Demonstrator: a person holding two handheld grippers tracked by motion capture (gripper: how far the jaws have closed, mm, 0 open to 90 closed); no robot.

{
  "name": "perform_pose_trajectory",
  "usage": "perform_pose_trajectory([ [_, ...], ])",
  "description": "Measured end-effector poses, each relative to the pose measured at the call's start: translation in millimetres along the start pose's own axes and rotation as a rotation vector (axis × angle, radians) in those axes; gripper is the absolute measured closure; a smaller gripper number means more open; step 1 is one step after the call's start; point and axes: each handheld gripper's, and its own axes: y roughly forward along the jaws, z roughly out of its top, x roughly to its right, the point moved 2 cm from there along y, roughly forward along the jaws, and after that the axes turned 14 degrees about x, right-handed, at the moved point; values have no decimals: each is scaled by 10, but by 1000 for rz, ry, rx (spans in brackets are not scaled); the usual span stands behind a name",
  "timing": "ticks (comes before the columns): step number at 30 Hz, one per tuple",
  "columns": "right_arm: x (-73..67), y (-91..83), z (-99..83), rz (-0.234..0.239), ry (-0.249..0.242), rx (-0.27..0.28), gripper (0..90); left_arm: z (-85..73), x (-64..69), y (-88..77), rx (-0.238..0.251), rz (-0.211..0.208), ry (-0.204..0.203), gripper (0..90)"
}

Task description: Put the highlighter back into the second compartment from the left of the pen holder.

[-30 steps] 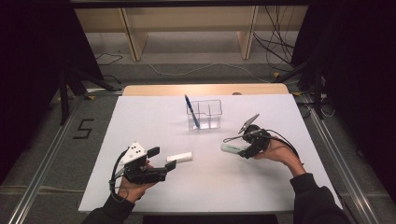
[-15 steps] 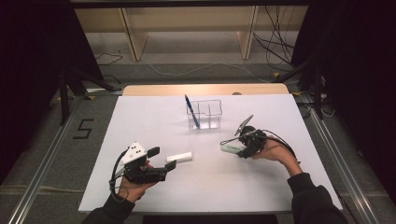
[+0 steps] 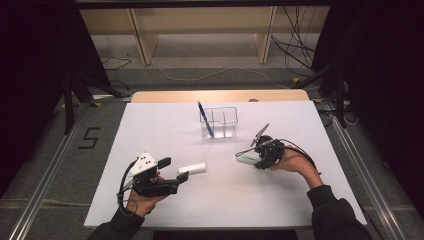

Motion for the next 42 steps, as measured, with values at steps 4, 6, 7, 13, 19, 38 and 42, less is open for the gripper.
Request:
perform_pose_trajectory([
  [4, -1, 1, 6, 10, 1, -6, 576, 0, -1, -1, -4, -1, 4, 167],
  [6, -1, 3, 13, 11, 3, -13, 588, -1, 1, 2, 0, 0, 0, 167],
  [7, -2, 5, 19, 12, -2, -18, 592, -1, 0, 3, 1, 1, -2, 167],
  [13, -30, 16, 55, 7, -18, -43, 620, 0, 1, 2, 2, 1, -2, 167],
  [19, -57, 24, 78, 9, -54, -58, 653, -1, 1, 3, 2, 1, -1, 167],
  [38, -154, -12, 137, -8, -138, -52, 673, 4, 3, -3, 4, 2, 3, 167],
  [42, -163, -76, 155, -7, -161, -17, 673, 4, 3, -1, 3, 0, -3, 167],
])
